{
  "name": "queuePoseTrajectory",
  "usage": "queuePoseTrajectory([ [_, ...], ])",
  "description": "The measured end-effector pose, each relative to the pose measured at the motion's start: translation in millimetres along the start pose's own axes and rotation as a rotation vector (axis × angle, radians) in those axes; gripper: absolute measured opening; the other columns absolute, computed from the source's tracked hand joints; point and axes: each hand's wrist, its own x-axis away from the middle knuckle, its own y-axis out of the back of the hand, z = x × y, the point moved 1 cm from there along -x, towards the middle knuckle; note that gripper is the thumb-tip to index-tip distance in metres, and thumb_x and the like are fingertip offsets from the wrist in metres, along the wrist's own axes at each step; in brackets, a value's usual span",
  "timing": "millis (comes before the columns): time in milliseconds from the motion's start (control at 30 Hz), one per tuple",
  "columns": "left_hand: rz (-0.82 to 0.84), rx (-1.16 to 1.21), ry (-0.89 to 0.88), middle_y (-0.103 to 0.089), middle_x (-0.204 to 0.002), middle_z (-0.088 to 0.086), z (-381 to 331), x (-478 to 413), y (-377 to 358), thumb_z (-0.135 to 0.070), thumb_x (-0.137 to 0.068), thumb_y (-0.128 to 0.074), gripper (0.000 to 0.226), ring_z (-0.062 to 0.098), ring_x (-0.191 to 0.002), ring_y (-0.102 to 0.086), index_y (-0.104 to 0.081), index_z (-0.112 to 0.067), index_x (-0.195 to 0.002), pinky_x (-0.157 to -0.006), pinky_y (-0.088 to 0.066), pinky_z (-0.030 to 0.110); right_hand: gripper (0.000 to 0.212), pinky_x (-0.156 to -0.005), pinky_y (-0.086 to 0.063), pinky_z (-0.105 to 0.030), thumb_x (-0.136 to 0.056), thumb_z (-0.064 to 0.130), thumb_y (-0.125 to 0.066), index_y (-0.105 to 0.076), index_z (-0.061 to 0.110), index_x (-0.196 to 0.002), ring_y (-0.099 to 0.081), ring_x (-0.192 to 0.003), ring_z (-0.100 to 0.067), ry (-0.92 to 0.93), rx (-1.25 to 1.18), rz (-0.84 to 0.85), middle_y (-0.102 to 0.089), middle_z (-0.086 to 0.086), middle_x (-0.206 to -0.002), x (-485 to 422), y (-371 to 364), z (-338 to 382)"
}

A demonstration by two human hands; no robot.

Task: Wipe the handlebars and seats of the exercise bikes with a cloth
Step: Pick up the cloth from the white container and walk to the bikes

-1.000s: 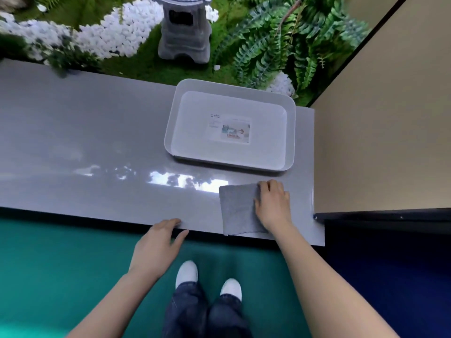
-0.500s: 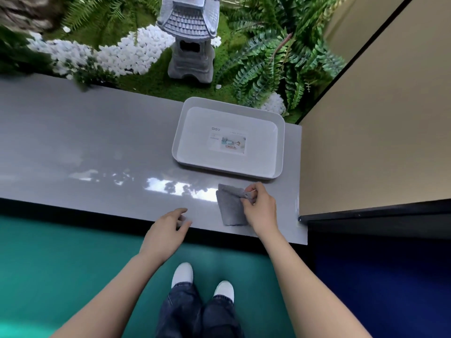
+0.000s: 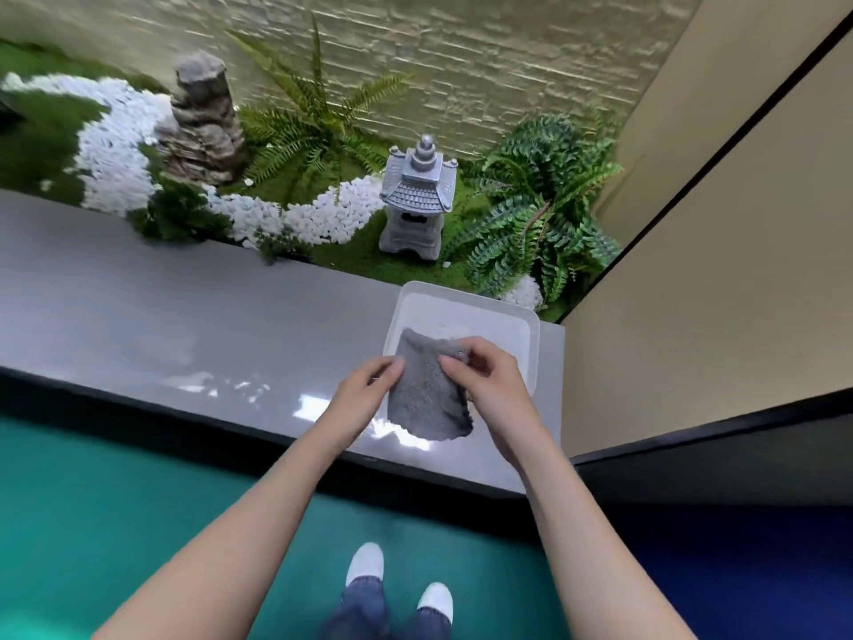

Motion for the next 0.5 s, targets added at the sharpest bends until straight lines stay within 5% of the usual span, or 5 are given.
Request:
queuePoseTrajectory([
  [100,0.092,0.287,0.049,-0.073,-0.096,-0.002,-21,15,14,-0.055,-0.075,-0.057,0.043,0.011,-0.086,-0.066,-0.073,-0.018,-0.091,-0.074,-0.05,0.022,0.009,-0.061,-0.044,-0.01,-0.091,0.002,-0.057,-0.06,0.01,-0.091,-0.057,-0.068,0.001,0.031,-0.073,0.065,-0.061,0.003,-0.078,10,-14,33],
  [233,0.054,0.439,-0.034,-0.069,-0.098,0.013,-39,32,32,-0.037,-0.077,-0.067,0.036,0.023,-0.09,-0.062,-0.072,-0.006,-0.095,-0.085,-0.046,0.037,0.006,-0.062,-0.045,-0.014,-0.096,0.012,-0.053,-0.058,0.013,-0.098,-0.058,-0.072,-0.002,0.063,-0.064,0.055,-0.063,0.004,-0.085,15,-28,54],
  [367,-0.165,0.39,-0.135,-0.073,-0.086,0.003,-50,56,50,-0.021,-0.085,-0.066,0.01,0.017,-0.082,-0.068,-0.07,-0.012,-0.088,-0.072,-0.054,0.028,0.006,-0.067,-0.046,-0.03,-0.099,0.021,-0.047,-0.05,0.022,-0.094,-0.058,-0.082,-0.011,0.052,0.005,0.005,-0.062,-0.006,-0.095,17,-43,58],
  [500,-0.503,0.325,-0.223,-0.072,-0.078,-0.007,-48,93,62,-0.016,-0.087,-0.064,0.008,0.006,-0.074,-0.067,-0.068,-0.02,-0.081,-0.064,-0.053,0.019,0.006,-0.059,-0.051,-0.036,-0.099,0.02,-0.049,-0.048,0.016,-0.103,-0.063,-0.076,-0.016,-0.023,-0.027,0.084,-0.067,-0.008,-0.091,24,-68,46],
])
